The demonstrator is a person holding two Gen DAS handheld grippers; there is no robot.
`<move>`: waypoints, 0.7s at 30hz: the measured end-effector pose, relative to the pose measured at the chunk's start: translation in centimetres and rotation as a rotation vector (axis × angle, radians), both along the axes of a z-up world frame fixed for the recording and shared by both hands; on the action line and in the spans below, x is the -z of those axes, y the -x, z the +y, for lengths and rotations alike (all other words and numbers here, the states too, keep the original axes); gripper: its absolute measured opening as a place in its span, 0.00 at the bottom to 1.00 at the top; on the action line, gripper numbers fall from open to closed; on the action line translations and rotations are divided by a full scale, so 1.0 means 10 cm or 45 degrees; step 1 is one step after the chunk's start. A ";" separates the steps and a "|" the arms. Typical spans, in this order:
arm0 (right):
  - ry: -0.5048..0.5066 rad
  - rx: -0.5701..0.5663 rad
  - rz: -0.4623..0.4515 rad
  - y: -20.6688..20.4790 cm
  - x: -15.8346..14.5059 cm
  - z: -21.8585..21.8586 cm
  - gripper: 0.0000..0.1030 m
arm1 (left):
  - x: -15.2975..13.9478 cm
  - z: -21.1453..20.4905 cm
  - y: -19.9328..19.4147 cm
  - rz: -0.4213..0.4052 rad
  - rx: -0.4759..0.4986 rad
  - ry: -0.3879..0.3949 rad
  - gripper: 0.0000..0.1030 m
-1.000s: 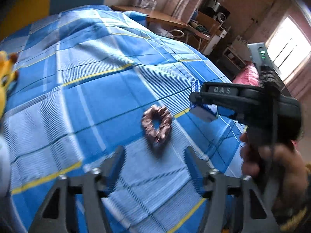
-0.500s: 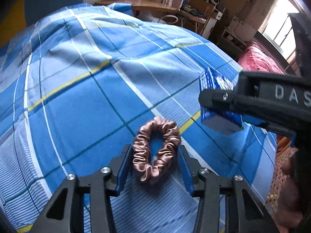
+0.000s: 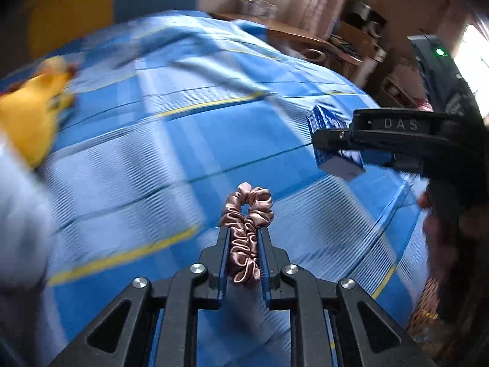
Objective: Organize soft objects
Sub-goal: 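Carry the brown scrunchie into the gold tray and open the left tool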
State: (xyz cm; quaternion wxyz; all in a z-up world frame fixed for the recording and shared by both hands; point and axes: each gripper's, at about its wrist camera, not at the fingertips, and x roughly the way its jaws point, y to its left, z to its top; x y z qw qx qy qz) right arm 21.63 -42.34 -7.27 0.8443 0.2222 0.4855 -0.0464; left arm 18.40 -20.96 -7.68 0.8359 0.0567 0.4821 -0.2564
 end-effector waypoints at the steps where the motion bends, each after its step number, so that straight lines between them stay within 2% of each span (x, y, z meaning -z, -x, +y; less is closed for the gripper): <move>1: 0.004 -0.078 -0.002 -0.03 0.00 0.11 0.55 | 0.00 0.13 0.07 -0.014 -0.033 -0.022 0.17; 4: 0.054 -0.288 0.008 -0.09 0.02 0.46 0.55 | 0.04 0.52 0.29 -0.038 -0.144 -0.073 0.17; 7: 0.150 -0.399 0.080 -0.13 0.12 0.70 0.55 | 0.12 0.84 0.45 -0.078 -0.257 -0.133 0.18; 10: 0.278 -0.430 0.196 -0.16 0.30 0.80 0.55 | 0.22 1.04 0.53 -0.117 -0.297 -0.065 0.20; 14: 0.264 -0.415 0.189 -0.17 0.34 0.78 0.55 | 0.28 1.04 0.62 -0.201 -0.277 -0.067 0.22; 16: 0.275 -0.411 0.199 -0.16 0.37 0.78 0.55 | 0.28 1.06 0.62 -0.196 -0.285 -0.059 0.22; 19: 0.368 -0.438 0.195 -0.13 0.38 0.86 0.55 | 0.30 1.08 0.61 -0.174 -0.292 -0.036 0.24; 21: 0.367 -0.432 0.195 -0.13 0.38 0.86 0.55 | 0.30 1.10 0.59 -0.166 -0.300 -0.027 0.24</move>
